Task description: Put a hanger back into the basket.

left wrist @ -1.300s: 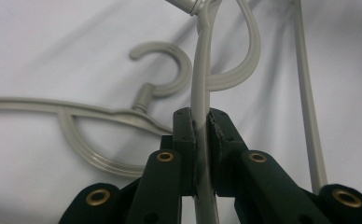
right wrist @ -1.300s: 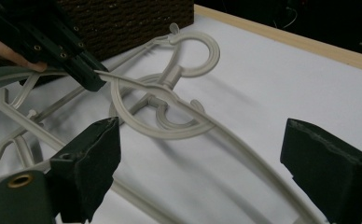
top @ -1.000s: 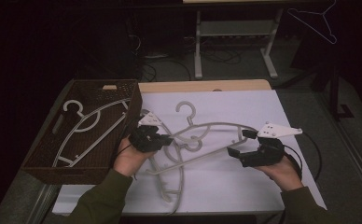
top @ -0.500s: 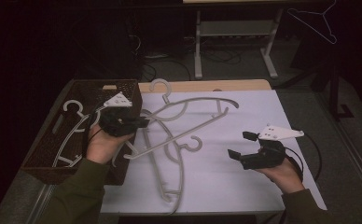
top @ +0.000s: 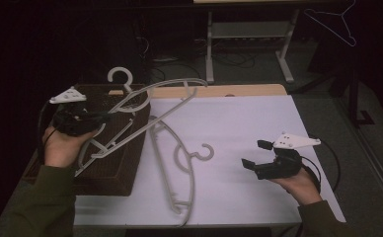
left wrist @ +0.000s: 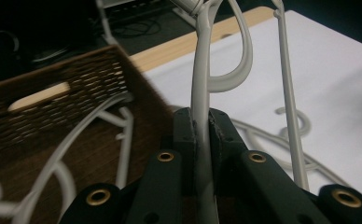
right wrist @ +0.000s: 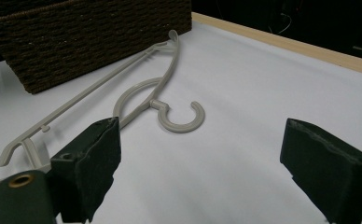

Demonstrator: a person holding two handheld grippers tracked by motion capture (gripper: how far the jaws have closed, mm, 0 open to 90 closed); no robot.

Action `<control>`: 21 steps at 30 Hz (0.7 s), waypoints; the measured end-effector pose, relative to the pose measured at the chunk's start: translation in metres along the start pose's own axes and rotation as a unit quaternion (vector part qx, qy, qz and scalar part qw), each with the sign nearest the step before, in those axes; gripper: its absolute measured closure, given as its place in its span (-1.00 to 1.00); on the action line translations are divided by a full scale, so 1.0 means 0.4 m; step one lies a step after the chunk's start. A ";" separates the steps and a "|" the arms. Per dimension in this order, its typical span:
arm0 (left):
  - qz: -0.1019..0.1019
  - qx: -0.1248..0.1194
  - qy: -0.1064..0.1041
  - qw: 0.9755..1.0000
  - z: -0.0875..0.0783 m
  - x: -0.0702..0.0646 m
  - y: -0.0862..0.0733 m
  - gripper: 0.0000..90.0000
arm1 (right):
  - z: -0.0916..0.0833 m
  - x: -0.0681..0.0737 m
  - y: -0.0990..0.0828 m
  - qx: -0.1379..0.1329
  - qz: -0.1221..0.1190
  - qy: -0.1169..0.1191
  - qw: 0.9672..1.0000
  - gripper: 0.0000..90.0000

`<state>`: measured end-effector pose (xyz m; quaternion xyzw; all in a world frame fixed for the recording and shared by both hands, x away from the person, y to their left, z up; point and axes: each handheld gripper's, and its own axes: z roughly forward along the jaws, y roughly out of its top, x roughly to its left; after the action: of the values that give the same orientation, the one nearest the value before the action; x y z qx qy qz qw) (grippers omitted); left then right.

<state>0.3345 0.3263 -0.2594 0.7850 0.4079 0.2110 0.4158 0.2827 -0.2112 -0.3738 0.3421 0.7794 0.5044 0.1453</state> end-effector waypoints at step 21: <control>-0.056 0.011 0.073 0.996 -0.094 0.181 -0.107 0.84 | 0.007 -0.004 -0.003 0.004 -0.002 -0.003 1.000 -0.74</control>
<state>0.3314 0.4171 -0.2741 0.7482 0.4826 0.2393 0.3874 0.2851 -0.2105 -0.3765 0.3422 0.7818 0.5000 0.1474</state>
